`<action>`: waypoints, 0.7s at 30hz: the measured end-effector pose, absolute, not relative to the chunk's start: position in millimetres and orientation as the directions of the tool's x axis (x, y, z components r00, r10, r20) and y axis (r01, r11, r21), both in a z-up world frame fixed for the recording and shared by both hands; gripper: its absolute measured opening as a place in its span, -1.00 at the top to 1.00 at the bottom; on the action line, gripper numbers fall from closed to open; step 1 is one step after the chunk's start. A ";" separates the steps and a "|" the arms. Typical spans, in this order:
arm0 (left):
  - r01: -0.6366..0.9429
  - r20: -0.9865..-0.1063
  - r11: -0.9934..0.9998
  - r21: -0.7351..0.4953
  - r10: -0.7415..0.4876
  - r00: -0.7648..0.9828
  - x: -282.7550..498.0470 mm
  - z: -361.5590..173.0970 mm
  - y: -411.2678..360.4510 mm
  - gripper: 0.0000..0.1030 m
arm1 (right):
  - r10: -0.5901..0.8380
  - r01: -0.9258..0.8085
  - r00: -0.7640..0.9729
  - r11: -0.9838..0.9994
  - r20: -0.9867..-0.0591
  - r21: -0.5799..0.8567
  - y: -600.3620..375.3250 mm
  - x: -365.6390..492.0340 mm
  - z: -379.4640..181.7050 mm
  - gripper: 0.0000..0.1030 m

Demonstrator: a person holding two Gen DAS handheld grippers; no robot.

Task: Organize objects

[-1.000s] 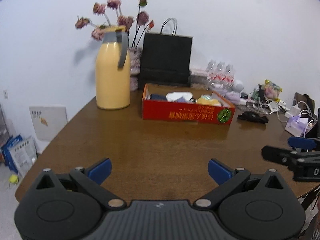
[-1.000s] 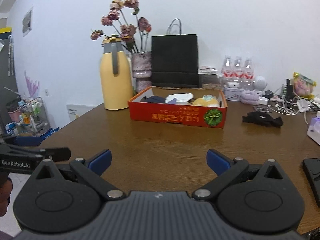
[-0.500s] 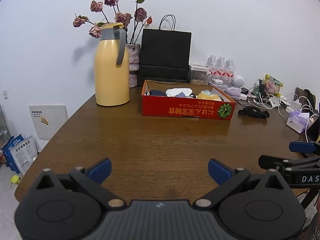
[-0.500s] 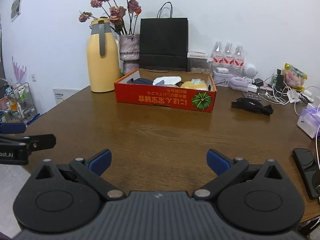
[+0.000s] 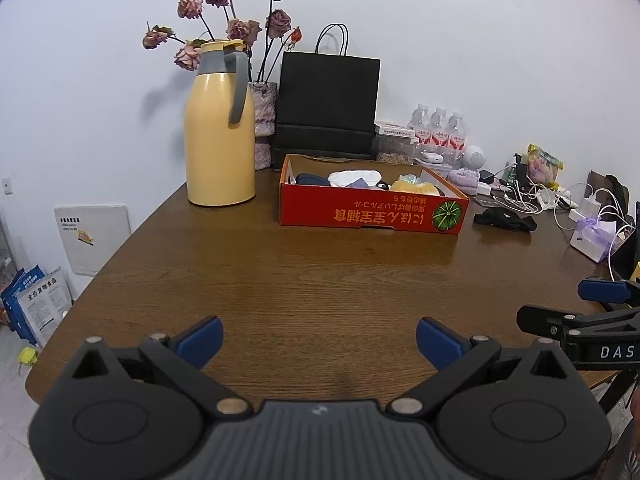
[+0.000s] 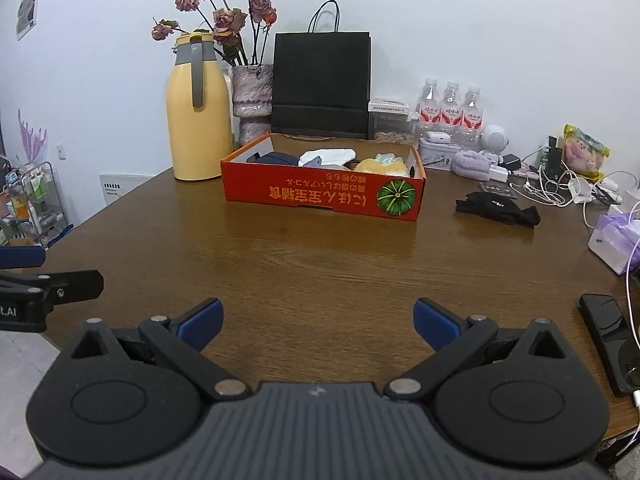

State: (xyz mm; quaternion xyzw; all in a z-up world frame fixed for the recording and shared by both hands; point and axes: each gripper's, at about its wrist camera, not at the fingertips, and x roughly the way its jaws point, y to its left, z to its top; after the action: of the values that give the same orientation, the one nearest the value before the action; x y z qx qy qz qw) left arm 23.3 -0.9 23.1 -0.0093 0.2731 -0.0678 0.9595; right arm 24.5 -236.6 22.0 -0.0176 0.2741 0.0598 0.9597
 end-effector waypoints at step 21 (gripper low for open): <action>0.124 -0.526 0.991 -0.042 -0.127 0.841 22.3 23.2 -1.4 -1.00 | 0.105 -0.127 0.850 0.992 -0.516 -0.008 -241.5 23.6 22.5 -1.00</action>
State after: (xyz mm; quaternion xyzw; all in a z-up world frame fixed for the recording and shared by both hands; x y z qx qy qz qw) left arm 22.3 -1.4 23.2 -0.0033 0.2743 -0.0655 0.9594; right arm 23.6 -241.5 22.5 -0.0206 0.2672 0.0602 0.9616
